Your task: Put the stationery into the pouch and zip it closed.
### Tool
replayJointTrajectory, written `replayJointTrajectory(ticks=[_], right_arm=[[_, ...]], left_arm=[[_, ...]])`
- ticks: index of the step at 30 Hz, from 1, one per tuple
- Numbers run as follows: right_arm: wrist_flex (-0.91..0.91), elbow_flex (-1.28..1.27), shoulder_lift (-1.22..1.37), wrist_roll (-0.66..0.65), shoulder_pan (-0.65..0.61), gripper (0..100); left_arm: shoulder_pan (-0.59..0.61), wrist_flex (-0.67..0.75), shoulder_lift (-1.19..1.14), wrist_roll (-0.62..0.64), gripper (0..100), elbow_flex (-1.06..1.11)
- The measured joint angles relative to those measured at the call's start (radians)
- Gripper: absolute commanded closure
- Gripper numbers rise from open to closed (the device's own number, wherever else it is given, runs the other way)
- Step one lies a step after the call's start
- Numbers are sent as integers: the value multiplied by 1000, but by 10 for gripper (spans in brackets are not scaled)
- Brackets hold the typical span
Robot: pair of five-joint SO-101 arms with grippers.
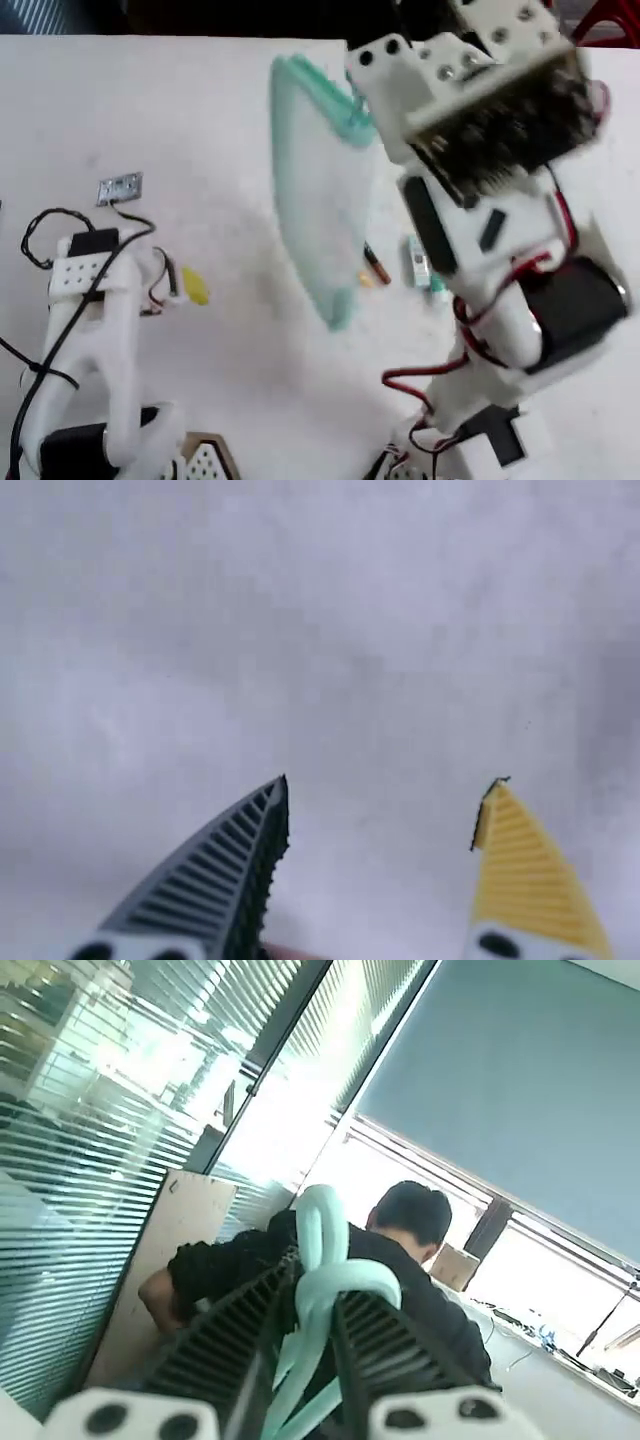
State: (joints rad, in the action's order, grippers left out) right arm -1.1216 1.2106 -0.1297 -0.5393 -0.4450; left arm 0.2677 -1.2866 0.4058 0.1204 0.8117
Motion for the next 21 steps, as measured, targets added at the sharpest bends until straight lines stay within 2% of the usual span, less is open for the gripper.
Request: replayJointTrajectory(ticks=[5,8,12,21], right_arm=[[-20,2,-32,78,-9,981],[-103,2,-34,130,-32,981],[-189,-57,-28,133,-89,981],[-181,-87,-3,135,-203,981]], left_arm=[[43,0,0,-64,687,0],[68,0,0,-72,687,0],[86,0,0,-72,687,0],[89,-18,0,-72,671,-44]])
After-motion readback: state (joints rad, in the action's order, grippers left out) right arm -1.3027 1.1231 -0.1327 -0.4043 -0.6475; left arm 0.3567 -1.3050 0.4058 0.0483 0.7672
